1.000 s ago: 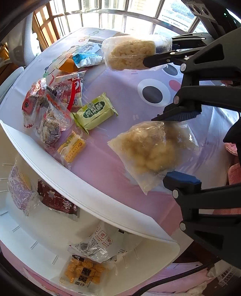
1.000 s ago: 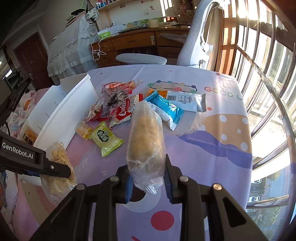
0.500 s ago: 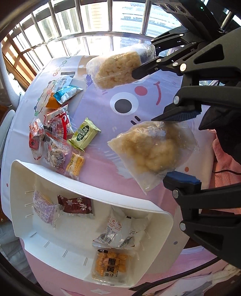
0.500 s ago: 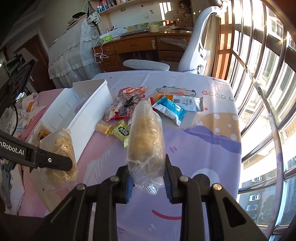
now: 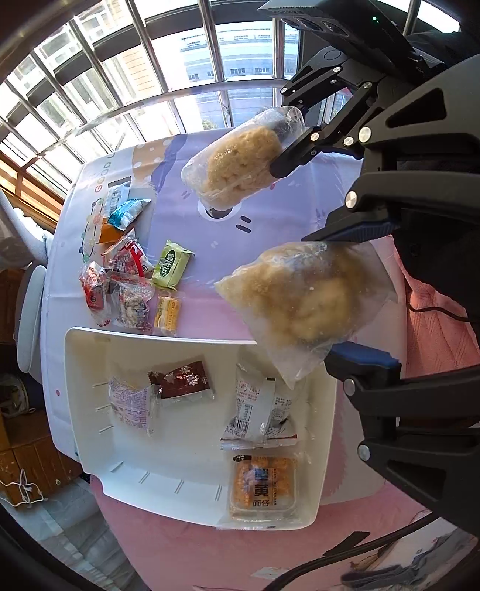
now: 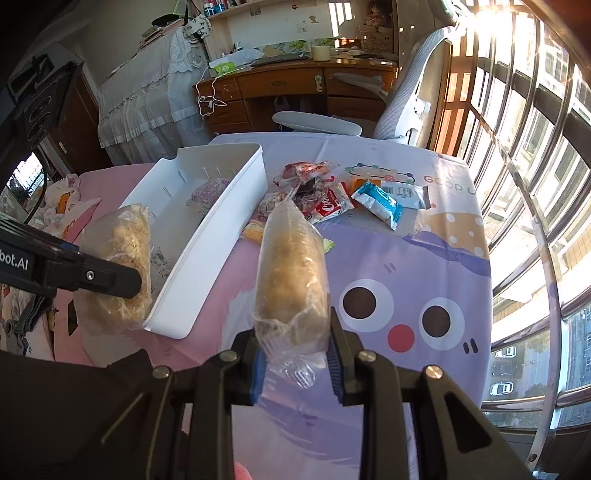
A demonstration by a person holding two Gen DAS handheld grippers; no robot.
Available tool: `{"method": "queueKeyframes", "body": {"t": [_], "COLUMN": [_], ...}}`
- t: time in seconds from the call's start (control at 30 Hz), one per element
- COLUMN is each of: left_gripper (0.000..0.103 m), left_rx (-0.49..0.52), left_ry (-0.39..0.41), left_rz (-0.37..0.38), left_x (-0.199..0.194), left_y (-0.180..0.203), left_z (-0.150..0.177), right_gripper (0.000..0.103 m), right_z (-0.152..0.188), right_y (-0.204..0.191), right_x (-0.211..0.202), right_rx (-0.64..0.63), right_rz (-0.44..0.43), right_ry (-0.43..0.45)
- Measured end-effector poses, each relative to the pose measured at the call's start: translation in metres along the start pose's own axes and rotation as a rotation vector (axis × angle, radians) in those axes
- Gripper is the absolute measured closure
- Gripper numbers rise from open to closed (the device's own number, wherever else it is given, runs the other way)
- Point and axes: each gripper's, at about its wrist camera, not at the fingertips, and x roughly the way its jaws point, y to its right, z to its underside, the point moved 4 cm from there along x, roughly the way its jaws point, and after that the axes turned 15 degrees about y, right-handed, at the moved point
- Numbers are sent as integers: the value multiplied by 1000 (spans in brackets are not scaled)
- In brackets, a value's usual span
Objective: Organize snacks
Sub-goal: 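Carry both clear snack bags over the white tray and open both tools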
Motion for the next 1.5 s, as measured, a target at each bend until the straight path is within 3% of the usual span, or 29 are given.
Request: {"method": "queueKeyframes", "body": {"t": [0.5,0.67,0.8,1.2,1.27,1.3,1.5], "left_gripper": [58,57,57,57,39,36,30], "left_rx": [127,130,93,95,75,63,58], "left_ry": [105,141,124,138,144,147,156], "left_rz": [99,126,163,141,141,148,158], "left_x": [-49,-53,-50,-37,-36,-36,-35], "left_y": [-80,-113,-143,-190,-194,-195,-196], "left_z": [-15,-25,-32,-50,-53,-54,-57], "right_gripper": [75,75,75,75,73,71,61], "right_z": [-27,-33,-35,-38,-39,-38,-38], "right_y": [-92,-123,-145,-185,-184,-183,-180], "right_x": [-10,0,12,45,50,51,52], "right_rx": [37,57,73,86,92,95,107], "right_rz": [21,21,17,13,26,30,41], "right_ry": [100,122,124,104,95,87,76]}}
